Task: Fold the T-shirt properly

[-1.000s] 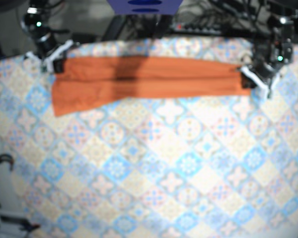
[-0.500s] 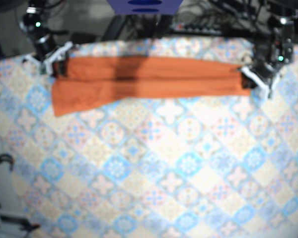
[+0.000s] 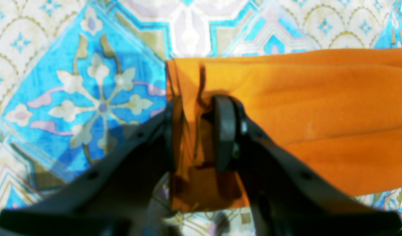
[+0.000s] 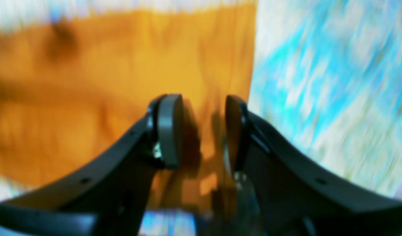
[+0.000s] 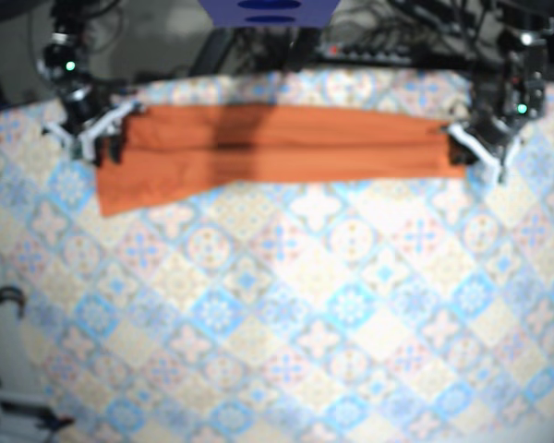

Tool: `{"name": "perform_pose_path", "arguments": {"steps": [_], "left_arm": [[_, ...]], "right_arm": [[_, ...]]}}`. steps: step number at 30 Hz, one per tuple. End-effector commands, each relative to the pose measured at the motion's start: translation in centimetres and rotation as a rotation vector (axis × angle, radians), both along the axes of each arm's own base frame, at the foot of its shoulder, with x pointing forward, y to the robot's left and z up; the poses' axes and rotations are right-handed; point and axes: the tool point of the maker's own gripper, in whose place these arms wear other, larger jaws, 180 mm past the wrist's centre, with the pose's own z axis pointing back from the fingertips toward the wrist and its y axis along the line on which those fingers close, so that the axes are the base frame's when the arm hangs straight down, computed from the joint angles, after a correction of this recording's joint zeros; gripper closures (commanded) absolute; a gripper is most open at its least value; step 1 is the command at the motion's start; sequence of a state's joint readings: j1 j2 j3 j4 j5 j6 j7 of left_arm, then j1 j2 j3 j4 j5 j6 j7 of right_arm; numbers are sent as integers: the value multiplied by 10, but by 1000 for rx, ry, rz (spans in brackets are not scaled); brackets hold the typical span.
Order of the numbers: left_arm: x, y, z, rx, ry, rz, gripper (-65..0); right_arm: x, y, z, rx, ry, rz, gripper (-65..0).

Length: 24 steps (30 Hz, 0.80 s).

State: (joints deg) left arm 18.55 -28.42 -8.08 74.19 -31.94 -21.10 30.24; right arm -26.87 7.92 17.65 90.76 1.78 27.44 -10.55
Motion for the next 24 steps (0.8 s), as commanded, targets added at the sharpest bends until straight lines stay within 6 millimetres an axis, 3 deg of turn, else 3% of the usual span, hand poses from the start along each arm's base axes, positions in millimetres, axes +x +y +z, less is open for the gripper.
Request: {"name": "perform_pose_path", "arguments": {"steps": [1, 24], "left_arm": [[-4, 9, -2, 36, 32, 0, -160], [-4, 9, -2, 36, 32, 0, -160]], "right_arm": [[-3, -3, 4, -7, -6, 3, -218], [-2, -1, -1, 1, 6, 6, -213]]}}
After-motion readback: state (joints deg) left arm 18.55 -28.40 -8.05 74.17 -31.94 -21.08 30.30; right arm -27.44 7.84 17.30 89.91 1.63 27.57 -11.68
